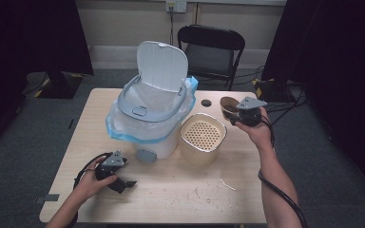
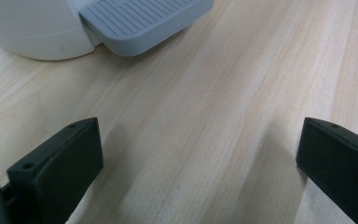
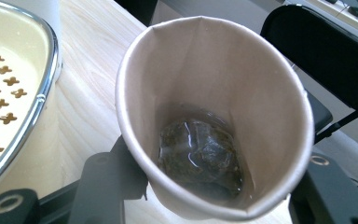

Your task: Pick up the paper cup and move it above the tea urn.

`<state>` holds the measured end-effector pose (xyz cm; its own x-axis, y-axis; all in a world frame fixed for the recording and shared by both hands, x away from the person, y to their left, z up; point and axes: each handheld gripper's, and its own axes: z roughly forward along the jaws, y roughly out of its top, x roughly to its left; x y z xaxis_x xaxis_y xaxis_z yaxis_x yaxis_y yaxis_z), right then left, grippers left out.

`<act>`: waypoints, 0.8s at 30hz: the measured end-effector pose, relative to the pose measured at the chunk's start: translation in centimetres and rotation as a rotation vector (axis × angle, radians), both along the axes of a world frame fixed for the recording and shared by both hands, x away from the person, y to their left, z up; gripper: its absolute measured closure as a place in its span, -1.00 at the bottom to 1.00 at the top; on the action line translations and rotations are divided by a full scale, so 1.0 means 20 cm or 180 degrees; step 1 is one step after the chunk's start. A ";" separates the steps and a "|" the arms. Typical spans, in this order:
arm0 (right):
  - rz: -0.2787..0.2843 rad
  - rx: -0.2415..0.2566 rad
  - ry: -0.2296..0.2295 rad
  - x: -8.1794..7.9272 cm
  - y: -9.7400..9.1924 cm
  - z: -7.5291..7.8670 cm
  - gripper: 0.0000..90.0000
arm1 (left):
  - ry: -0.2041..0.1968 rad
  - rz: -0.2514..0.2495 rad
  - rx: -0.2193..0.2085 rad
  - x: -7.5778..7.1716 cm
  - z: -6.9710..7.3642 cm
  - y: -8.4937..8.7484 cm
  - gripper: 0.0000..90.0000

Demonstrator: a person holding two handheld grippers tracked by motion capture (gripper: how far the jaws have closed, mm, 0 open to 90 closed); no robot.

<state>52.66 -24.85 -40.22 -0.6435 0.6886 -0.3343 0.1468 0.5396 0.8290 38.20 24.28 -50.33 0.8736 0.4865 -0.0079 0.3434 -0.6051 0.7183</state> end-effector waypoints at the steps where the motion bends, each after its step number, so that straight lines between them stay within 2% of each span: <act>1: 0.0004 -0.0017 -0.0024 0.00 0.00 0.01 0.04 | -0.0002 0.0002 -0.0001 0.00 0.00 0.00 -1.00; 4: 0.0013 -0.0077 -0.0068 0.00 0.00 0.03 0.05 | -0.0005 -0.0022 0.0031 0.00 0.00 0.00 -1.00; 11: 0.0088 -0.0234 -0.0205 -0.01 0.02 0.08 0.05 | 0.0000 -0.0002 0.0000 0.00 0.00 0.00 -1.00; 21: 0.0184 -0.0317 -0.0300 -0.02 0.04 0.13 0.06 | 0.0001 -0.0007 0.0007 0.01 0.00 0.00 -1.00; 24: 0.0236 -0.0379 -0.0371 -0.03 0.04 0.16 0.06 | 0.0003 -0.0008 0.0007 0.01 0.00 0.00 -1.00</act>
<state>52.07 -24.04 -37.06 -0.6431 0.5918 -0.4859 0.0097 0.6409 0.7676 38.33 24.19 -50.33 0.8749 0.4843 -0.0075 0.3425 -0.6075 0.7167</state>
